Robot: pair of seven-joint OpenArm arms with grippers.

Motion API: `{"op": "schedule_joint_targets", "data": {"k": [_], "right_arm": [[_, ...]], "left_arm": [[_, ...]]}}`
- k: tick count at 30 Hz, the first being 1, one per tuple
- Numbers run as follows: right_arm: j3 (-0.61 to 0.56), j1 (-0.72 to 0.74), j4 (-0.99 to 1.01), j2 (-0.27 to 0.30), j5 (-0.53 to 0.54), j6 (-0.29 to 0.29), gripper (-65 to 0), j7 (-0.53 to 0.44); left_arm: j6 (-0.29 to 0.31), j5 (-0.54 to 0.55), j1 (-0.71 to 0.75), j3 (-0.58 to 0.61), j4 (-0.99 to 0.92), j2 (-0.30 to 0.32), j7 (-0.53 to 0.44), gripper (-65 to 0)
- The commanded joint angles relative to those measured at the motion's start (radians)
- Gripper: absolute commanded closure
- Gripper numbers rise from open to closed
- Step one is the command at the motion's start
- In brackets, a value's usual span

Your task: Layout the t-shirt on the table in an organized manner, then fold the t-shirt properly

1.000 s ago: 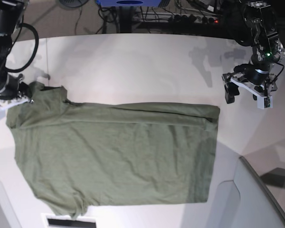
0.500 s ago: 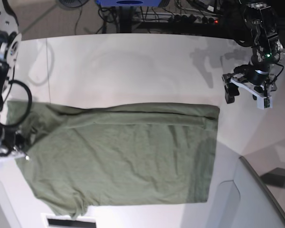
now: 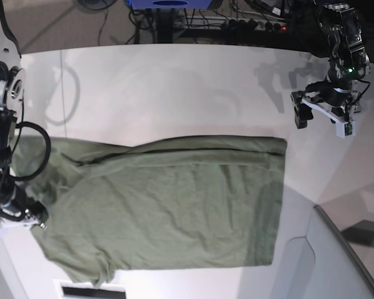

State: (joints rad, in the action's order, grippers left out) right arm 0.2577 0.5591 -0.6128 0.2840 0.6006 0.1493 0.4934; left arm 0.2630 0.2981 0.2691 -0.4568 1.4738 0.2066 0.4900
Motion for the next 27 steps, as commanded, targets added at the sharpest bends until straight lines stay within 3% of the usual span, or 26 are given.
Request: {"op": "schedule_joint_targets", "data": {"k": [1, 2, 4, 7, 9, 10, 12, 14, 16, 18, 22, 27], "right_arm": [[0.007, 0.029, -0.015, 0.016, 0.018, 0.013, -40.4, -0.015], [0.009, 0.020, -0.025, 0.016, 0.020, 0.014, -48.6, -0.015], [0.010, -0.009, -0.077, 0.016, 0.020, 0.014, -52.5, -0.017], [0.087, -0.153, -0.296, 0.013, 0.041, 0.006, -43.8, -0.014], [0.167, -0.290, -0.474, -0.029, 0.092, -0.003, -38.0, -0.008], [0.199, -0.357, -0.563, -0.053, 0.109, -0.034, -37.7, 0.017], [0.265, -0.452, -0.678, -0.099, 0.130, -0.152, -39.0, 0.081], [0.331, -0.512, -0.697, -0.150, 0.163, -0.228, -44.9, 0.093], [0.401, -0.529, -0.669, -0.185, 0.189, -0.221, -49.8, 0.092], [0.453, -0.528, -0.608, -0.203, 0.190, -0.170, -50.1, 0.092], [0.536, -0.485, -0.470, -0.200, 0.189, -0.083, -50.1, 0.078], [0.547, -0.449, -0.344, -0.165, 0.187, -0.072, -50.1, 0.011]], "left_arm": [[0.002, 0.011, -0.004, -0.004, 0.015, 0.017, -0.020, -59.4], [0.002, 0.011, -0.004, -0.004, 0.015, 0.017, -0.020, -59.4], [0.002, 0.011, -0.004, 0.002, 0.017, 0.017, -0.020, -59.4], [0.002, 0.005, -0.004, 0.005, 0.018, 0.017, -0.020, -59.4], [0.002, 0.005, -0.001, 0.006, 0.015, 0.035, -0.020, -59.4], [0.002, 0.010, -0.001, 0.008, 0.014, 0.043, -0.020, -59.4], [0.002, 0.013, -0.003, 0.005, 0.009, 0.046, -0.020, -59.4], [0.002, 0.014, -0.004, 0.005, 0.009, 0.044, -0.020, -59.4], [0.003, 0.014, -0.004, 0.006, 0.009, 0.038, -0.020, -59.4], [0.003, 0.016, -0.004, 0.006, 0.009, 0.035, -0.020, -59.4], [0.003, 0.016, -0.004, 0.006, 0.009, 0.018, -0.020, -59.4], [0.003, 0.016, 0.002, 0.006, 0.008, 0.017, -0.020, -59.4]]}}
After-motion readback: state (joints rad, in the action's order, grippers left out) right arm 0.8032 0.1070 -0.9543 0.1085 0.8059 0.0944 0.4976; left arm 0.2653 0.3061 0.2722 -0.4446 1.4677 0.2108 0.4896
